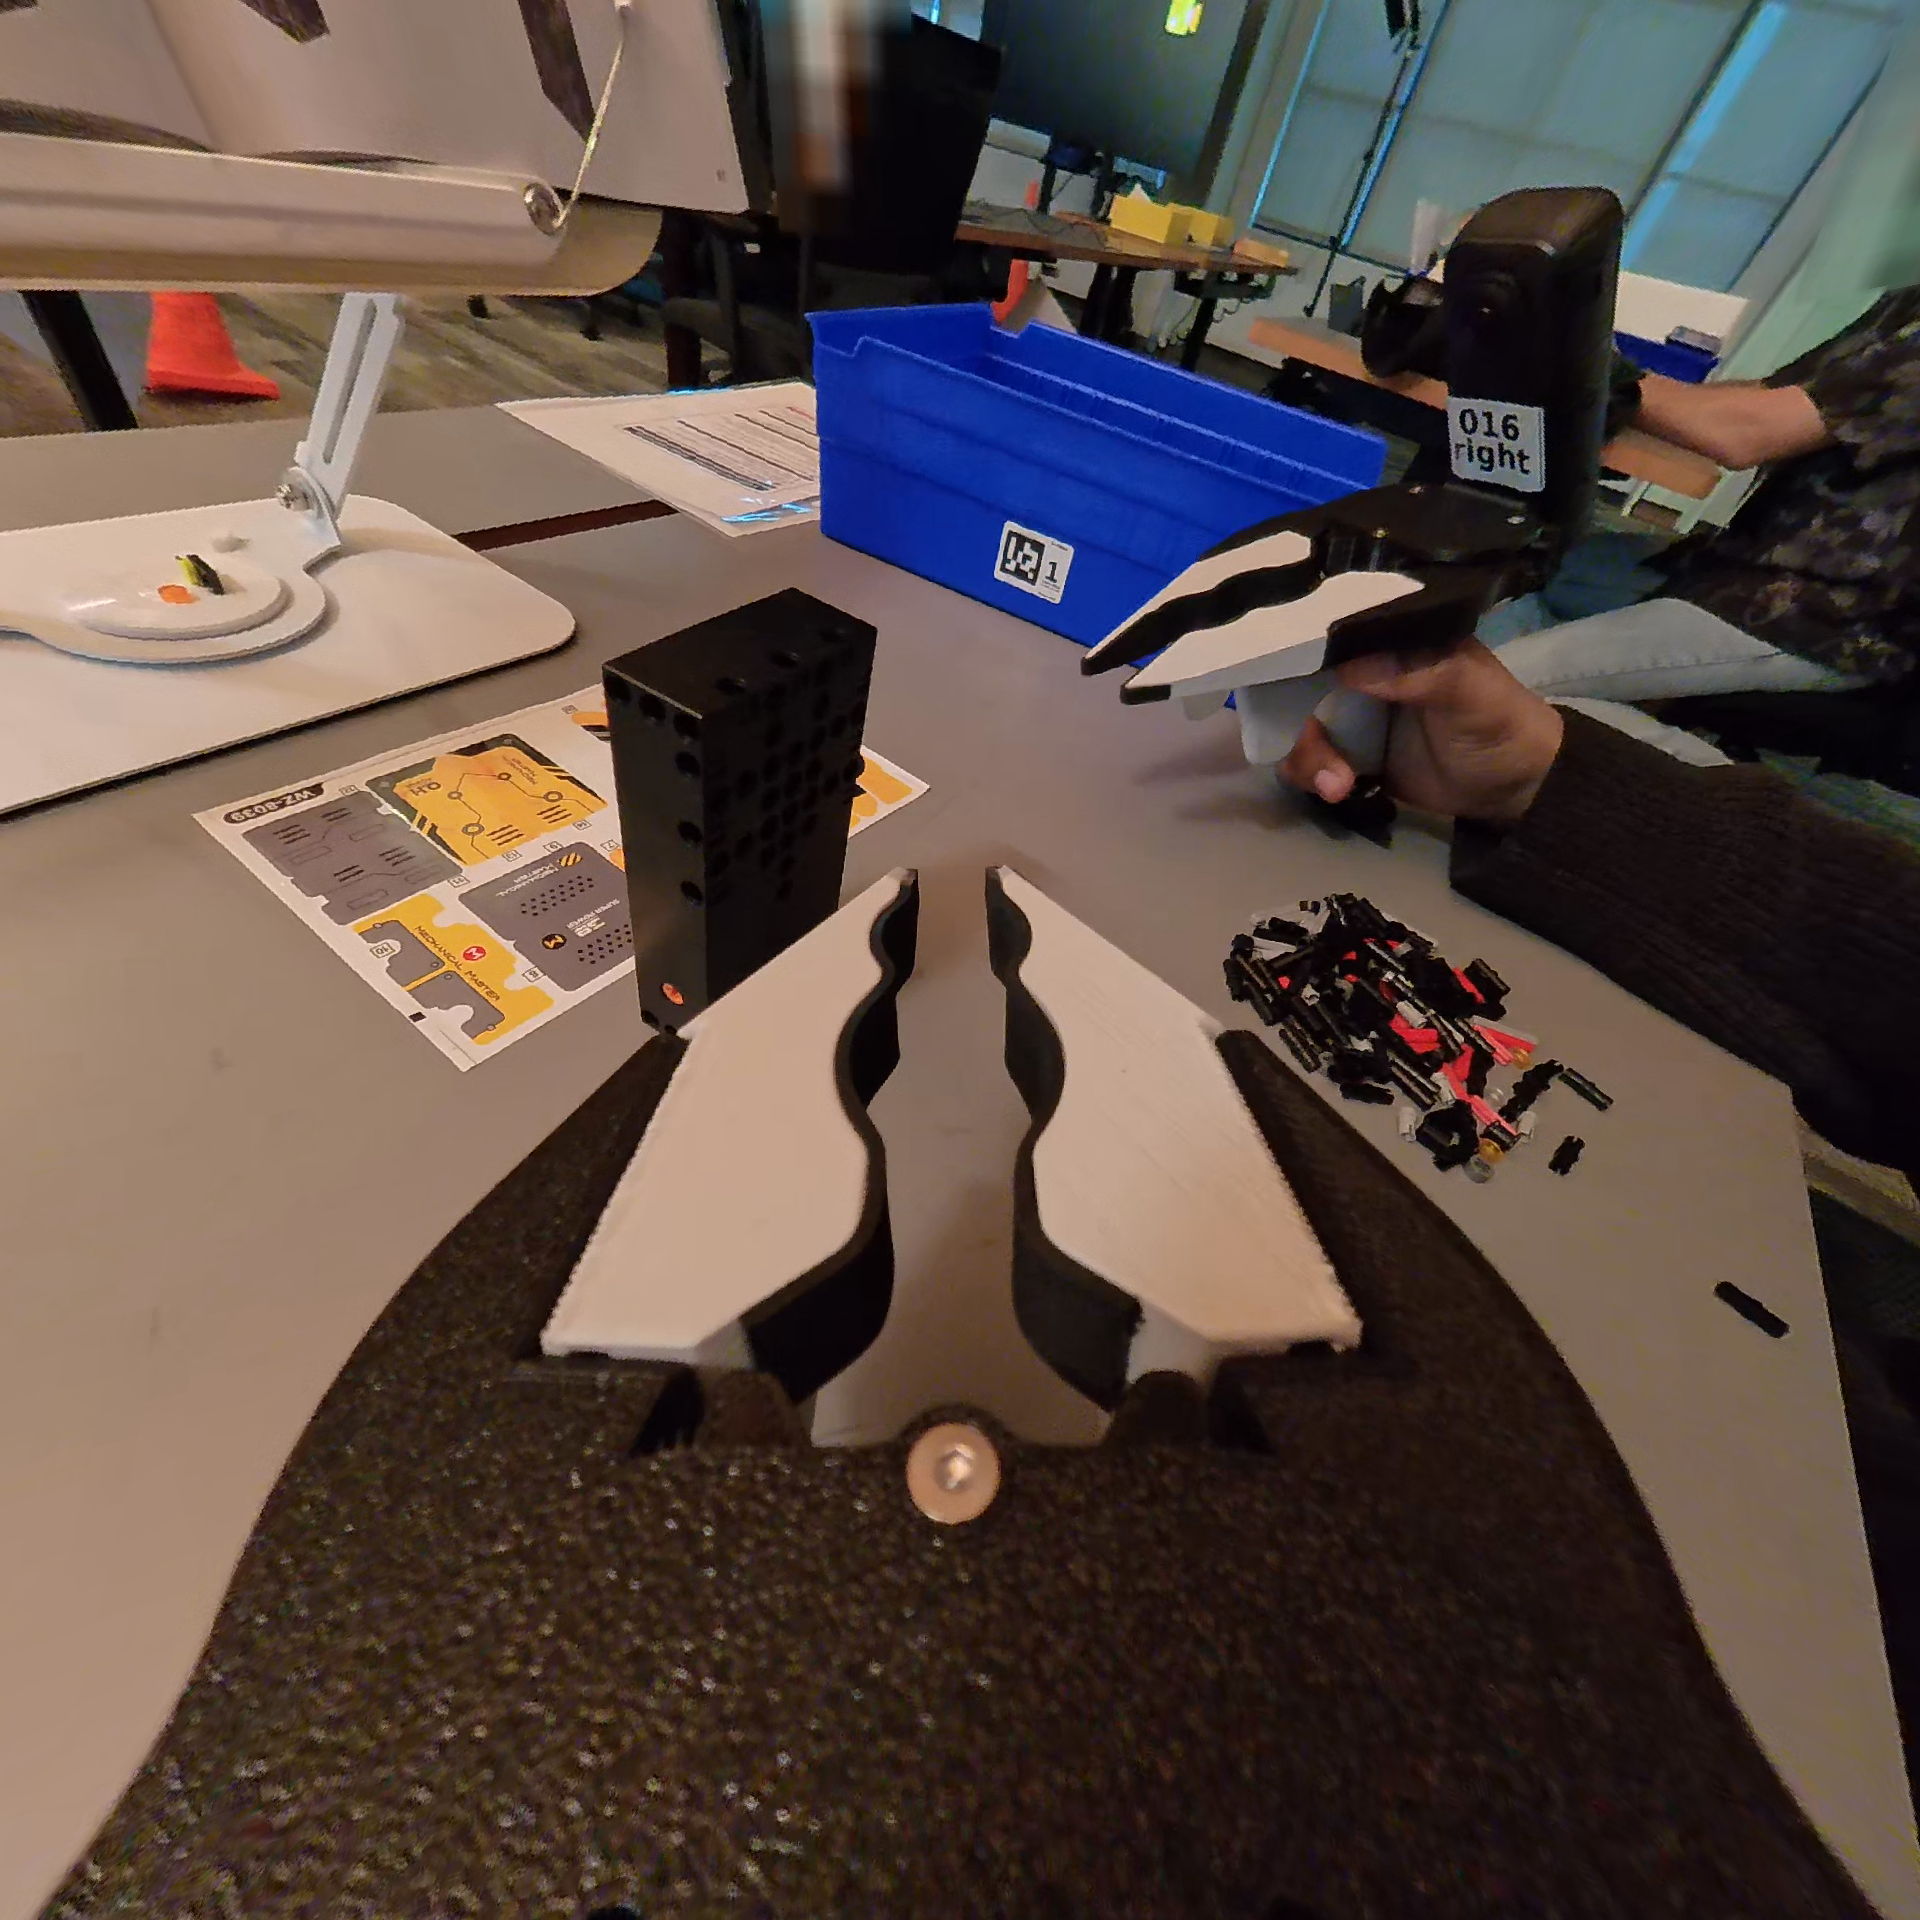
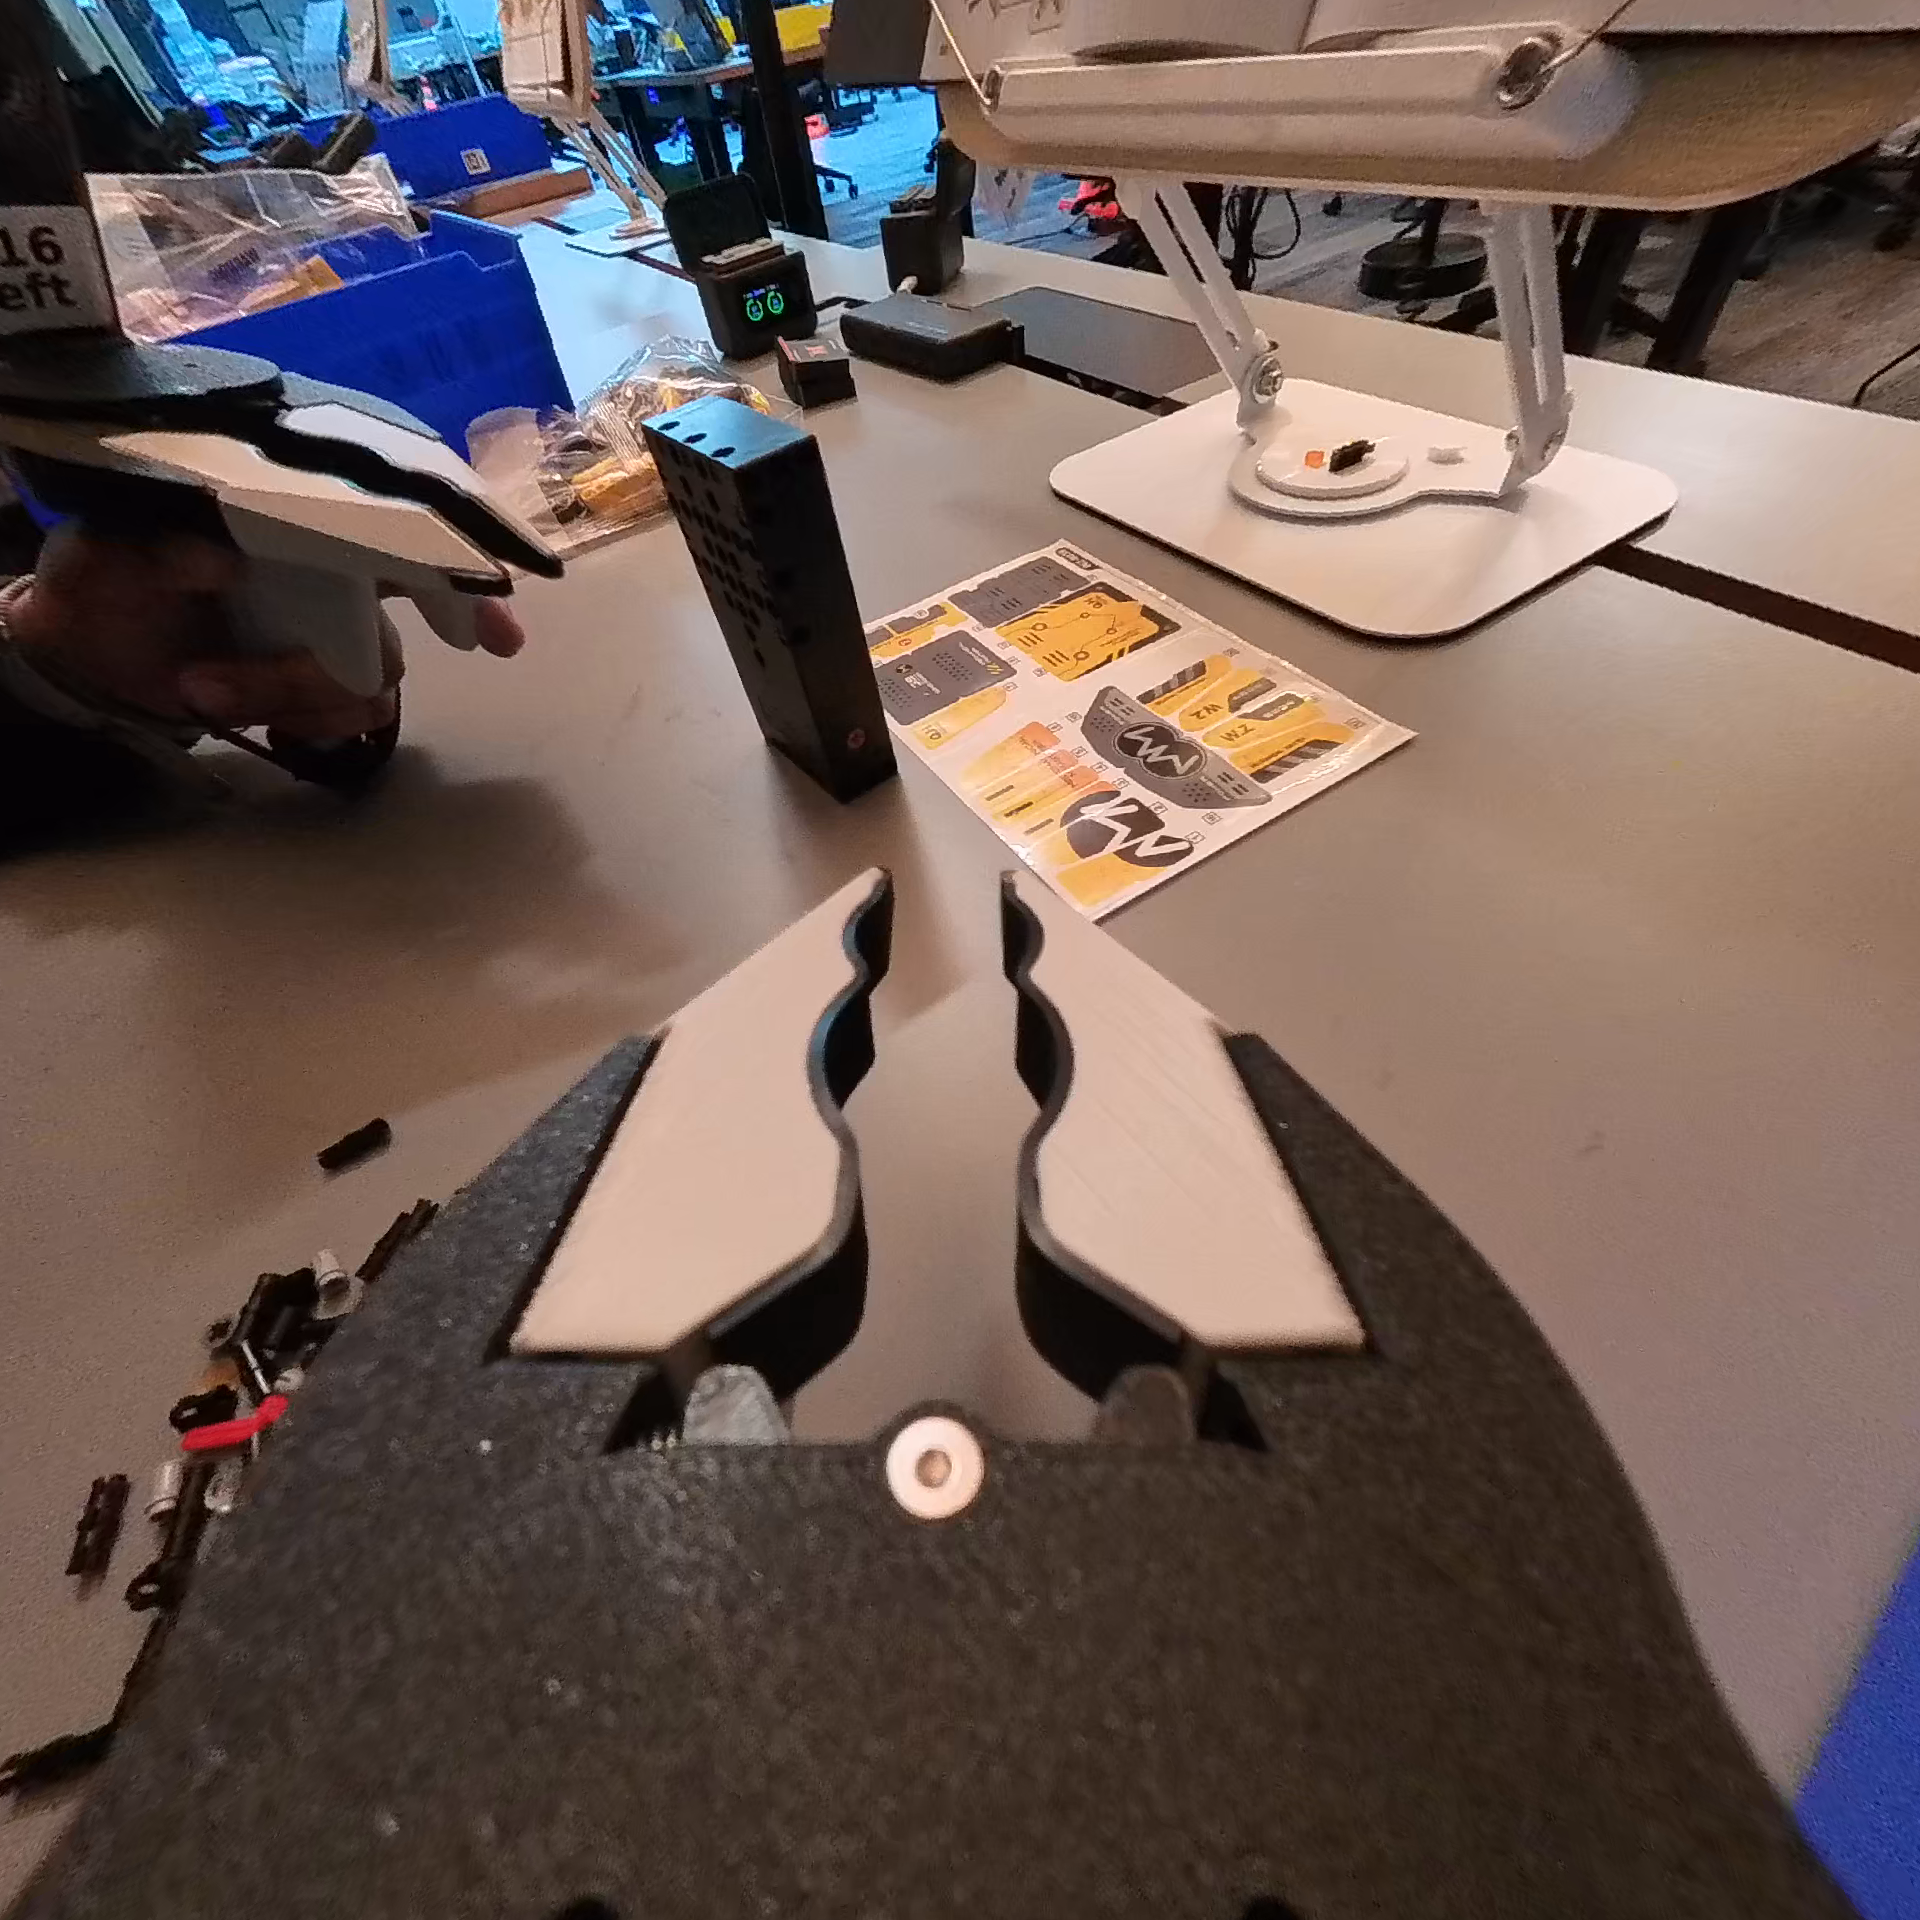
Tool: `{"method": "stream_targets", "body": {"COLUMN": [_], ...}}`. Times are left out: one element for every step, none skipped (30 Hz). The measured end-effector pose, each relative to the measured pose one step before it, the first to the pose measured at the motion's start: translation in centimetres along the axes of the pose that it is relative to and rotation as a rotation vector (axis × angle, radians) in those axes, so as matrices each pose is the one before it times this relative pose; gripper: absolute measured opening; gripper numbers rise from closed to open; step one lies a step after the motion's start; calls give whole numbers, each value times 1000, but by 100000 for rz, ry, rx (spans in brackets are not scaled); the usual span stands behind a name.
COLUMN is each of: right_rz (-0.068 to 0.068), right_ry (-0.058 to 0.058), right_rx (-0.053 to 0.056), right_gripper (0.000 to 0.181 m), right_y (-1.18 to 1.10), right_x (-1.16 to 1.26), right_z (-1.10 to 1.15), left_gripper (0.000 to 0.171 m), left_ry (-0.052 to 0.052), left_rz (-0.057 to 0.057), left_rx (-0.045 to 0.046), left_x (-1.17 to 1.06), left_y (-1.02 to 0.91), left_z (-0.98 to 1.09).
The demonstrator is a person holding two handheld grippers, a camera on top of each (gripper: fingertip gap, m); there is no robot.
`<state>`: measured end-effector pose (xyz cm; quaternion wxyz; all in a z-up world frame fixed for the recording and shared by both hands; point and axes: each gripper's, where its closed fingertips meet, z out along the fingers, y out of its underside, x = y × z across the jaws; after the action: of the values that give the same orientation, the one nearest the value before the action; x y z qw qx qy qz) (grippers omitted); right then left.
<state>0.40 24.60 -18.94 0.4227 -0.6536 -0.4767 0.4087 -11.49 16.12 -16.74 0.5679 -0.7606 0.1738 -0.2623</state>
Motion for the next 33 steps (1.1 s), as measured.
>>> {"method": "stream_targets", "body": {"right_rz": [-131, -87, -326, -559, -602, -564, -467, -273, -75, 18, -15, -59, -13, 43, 126, 243, 304, 348, 335, 300, 236, 199, 82, 17, -1, -164, -251, -137, 142, 397, 441, 311, 92], "right_ry": [795, 695, 426, 531, 553, 480, 326, 183, 68, 35, 32, 120, 83, 12, -27, -105, -124, -158, -334, -174, -74, 36, 114, 69, 70, 82, 191, 125, 56, -98, -97, -97, -180], "right_rx": [-650, -686, -497, -258, -144, -139, -184, -280, -360, -326, -166, 1, 36, 24, -6, -41, 12, 82, 147, 234, 274, 224, 161, -1, -178, -204, -192, -241, -337, -371, -177, 189, 524], "right_gripper": [20, 20, 20, 20, 20, 20, 20, 20, 20, 20, 20, 20, 20, 20, 20, 20, 20, 20, 20, 20, 20, 20, 20, 21, 22, 23, 24, 24, 25, 27, 29, 31, 33], "right_y": [90, 80, 59, 35, 15, 12, 22, 37, 50, 38, 23, 2, -5, 0, -1, -1, 6, -3, -19, -34, -36, -23, -25, 0, 23, 31, 20, 31, 40, 53, 25, -23, -68], "right_x": [91, 80, 13, 13, 1, -3, -1, -7, 2, 2, -1, 11, 13, 1, 19, 7, 15, 20, -3, 4, 25, 20, 26, 8, 13, -14, 6, -3, 24, 29, 32, 23, -20], "right_z": [64, 70, 52, 21, 12, 14, 20, 31, 37, 28, 19, -2, 3, -7, -4, 5, -4, -7, -15, -25, -32, -17, -18, 0, 20, 20, 17, 28, 46, 37, 19, -14, -68], "left_gripper": [12, 12, 12, 12, 12, 12, 12, 12, 12, 12, 12, 12, 12, 12, 12, 12, 12, 12, 12, 12, 12, 12, 12, 12, 12, 12, 12, 12, 12, 12, 12, 12, 12], "left_ry": [-68, -33, 24, 61, 79, -109, -186, -109, -233, -349, -198, -95, -79, -40, 27, 38, 82, 99, 114, 108, 142, 163, 92, 81, 193, 70, -368, -224, 180, 294, 237, 473, 1079], "left_rz": [-18, -278, -556, -698, -604, -360, -30, 291, 469, 485, 426, 390, 359, 240, 163, 31, -143, -225, -308, -357, -297, -162, -41, 23, 38, 39, -39, -187, -378, -471, -399, -237, -38], "left_rx": [-82, -83, -35, 47, 185, 294, 187, 17, -18, -6, -11, -45, -9, 159, 119, -52, -70, -58, -8, 28, -16, -27, -2, -79, -174, -265, -561, -667, -538, -178, 175, 204, 40], "left_x": [-9, -45, -61, -71, -52, -54, -22, 17, 21, 6, 35, 37, 38, 44, 29, 11, -2, -15, -21, -13, 6, 20, 29, 26, 54, 39, -41, -57, -14, -12, -11, 27, 140], "left_y": [35, 34, 20, 0, -40, -52, -50, -17, 19, 7, 20, -1, -11, -35, -26, 8, 23, 17, 0, -2, -5, -7, 4, 12, 36, 46, 85, 117, 85, 22, -22, -32, -16], "left_z": [28, 24, 19, -9, -29, -43, -21, -18, 15, 14, 7, 10, -17, -11, -8, 2, 9, 6, -4, -10, -3, -16, -2, 6, 14, 21, 33, 38, 35, 3, -25, -28, -12]}}
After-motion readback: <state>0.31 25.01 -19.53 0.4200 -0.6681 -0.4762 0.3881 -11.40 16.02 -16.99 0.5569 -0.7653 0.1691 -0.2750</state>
